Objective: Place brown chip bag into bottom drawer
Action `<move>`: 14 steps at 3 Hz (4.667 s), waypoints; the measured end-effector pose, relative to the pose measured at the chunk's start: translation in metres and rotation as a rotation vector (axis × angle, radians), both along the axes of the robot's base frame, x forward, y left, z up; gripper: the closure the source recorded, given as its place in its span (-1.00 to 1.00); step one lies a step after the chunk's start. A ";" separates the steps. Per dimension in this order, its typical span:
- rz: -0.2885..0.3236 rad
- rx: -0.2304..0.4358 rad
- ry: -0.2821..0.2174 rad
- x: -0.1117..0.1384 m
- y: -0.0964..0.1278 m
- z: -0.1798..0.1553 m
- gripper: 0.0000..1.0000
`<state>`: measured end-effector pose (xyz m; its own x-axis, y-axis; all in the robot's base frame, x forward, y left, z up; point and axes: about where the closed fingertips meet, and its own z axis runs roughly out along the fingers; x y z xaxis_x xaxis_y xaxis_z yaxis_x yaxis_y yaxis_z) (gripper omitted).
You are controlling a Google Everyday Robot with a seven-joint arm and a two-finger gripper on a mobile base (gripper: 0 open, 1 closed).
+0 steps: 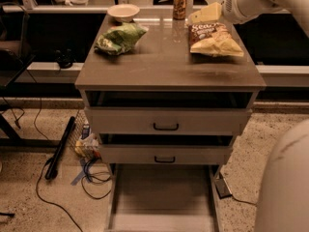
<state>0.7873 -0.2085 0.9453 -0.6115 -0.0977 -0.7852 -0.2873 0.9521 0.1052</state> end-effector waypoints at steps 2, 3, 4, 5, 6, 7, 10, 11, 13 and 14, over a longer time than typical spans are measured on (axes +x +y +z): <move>-0.123 -0.008 0.050 0.040 0.018 -0.031 -1.00; -0.165 -0.042 0.076 0.054 0.020 -0.050 -1.00; -0.198 -0.066 0.125 0.058 0.017 -0.076 -1.00; -0.208 -0.074 0.163 0.054 0.013 -0.097 -0.72; -0.203 -0.063 0.175 0.048 0.010 -0.104 -0.25; -0.184 -0.047 0.155 0.040 0.007 -0.095 0.21; 0.085 0.199 -0.100 -0.051 0.006 0.005 1.00; 0.124 0.231 -0.147 -0.071 -0.002 0.018 1.00; 0.286 0.228 -0.135 -0.137 0.028 0.023 1.00; 0.474 0.185 -0.131 -0.213 0.062 0.016 1.00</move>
Offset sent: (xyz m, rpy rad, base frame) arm 0.0647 0.0208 -0.0409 -0.0436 0.0563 -0.2080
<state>0.5741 -0.1463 0.9609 -0.4290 -0.1922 -0.8826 -0.7041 0.6833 0.1934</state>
